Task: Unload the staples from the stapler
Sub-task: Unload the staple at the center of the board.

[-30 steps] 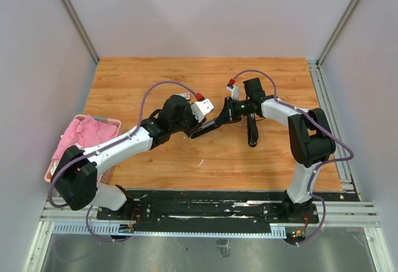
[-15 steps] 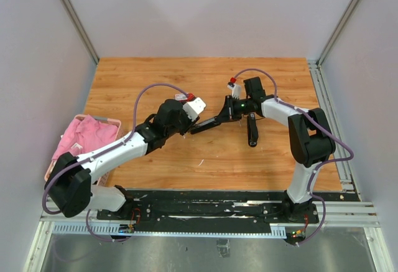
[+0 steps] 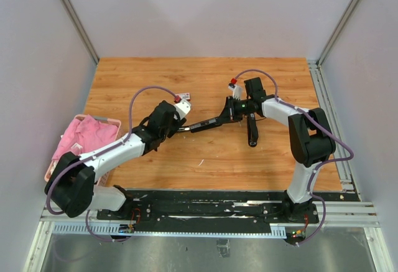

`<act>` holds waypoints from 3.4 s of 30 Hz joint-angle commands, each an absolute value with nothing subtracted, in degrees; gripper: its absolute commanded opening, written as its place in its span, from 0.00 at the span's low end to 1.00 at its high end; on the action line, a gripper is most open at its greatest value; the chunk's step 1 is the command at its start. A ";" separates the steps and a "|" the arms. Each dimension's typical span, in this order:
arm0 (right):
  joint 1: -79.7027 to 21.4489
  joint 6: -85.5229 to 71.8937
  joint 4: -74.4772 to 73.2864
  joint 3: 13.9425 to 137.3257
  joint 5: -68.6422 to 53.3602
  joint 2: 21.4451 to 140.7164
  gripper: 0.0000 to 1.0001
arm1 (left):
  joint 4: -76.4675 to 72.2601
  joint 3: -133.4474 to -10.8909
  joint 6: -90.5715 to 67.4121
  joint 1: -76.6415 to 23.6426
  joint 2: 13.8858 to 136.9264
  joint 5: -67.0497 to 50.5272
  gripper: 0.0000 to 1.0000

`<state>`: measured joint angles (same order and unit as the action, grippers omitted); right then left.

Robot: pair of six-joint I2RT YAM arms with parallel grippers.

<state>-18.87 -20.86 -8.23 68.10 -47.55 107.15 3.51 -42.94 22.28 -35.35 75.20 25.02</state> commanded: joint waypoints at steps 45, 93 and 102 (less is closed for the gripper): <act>-17.61 -17.36 -14.63 69.27 -48.21 111.90 0.15 | 12.62 -53.20 41.22 -29.72 95.94 -4.61 0.49; -15.08 -3.48 -13.35 68.50 -48.18 103.08 0.48 | 14.77 -51.50 35.63 -29.84 90.39 -7.49 0.72; -15.27 8.68 -10.53 65.05 -46.75 94.15 0.49 | 15.61 -52.37 35.76 -30.40 93.61 -7.57 0.73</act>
